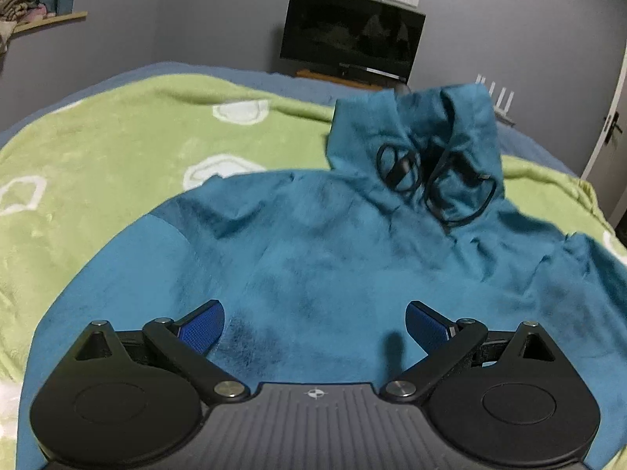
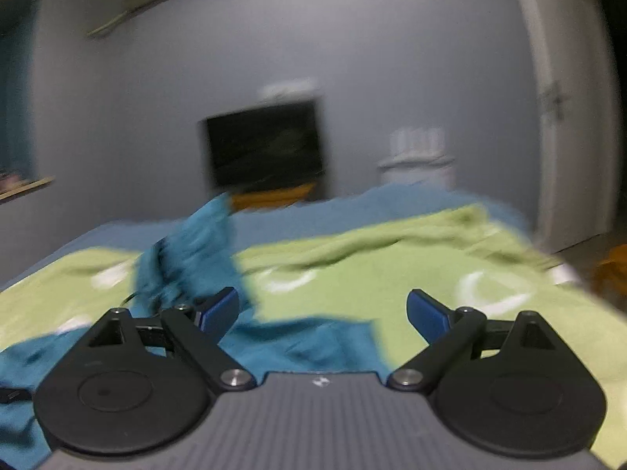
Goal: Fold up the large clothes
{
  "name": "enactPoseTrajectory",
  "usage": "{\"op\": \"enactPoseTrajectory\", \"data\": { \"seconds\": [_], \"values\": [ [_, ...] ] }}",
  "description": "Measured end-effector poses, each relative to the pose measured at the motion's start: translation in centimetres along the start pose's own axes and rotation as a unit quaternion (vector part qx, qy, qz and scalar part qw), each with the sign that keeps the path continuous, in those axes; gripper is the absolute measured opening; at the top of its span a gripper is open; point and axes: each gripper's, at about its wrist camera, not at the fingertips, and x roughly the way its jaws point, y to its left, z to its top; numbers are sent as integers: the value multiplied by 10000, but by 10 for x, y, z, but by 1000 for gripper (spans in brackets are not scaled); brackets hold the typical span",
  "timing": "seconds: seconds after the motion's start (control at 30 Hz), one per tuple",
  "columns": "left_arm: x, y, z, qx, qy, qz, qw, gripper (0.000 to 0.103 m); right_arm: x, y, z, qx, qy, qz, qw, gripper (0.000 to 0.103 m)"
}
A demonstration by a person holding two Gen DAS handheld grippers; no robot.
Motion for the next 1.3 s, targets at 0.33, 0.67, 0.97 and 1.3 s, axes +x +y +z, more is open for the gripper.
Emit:
{"op": "enactPoseTrajectory", "data": {
  "seconds": [0.33,0.67,0.97,1.3],
  "values": [
    [16,-6,-6,473,269,172,9984,100,92,-52,-59,732,1313,-380,9879,92],
    [-1,9,1,-93,-308,92,9994,94,141,4,1,735,561,528,9943,92],
    [8,15,7,-269,-607,217,9976,97,244,72,74,527,290,1013,9930,92],
    [20,18,2,-249,-505,115,9983,95,320,118,105,189,819,1020,9912,15]
  ]
}}
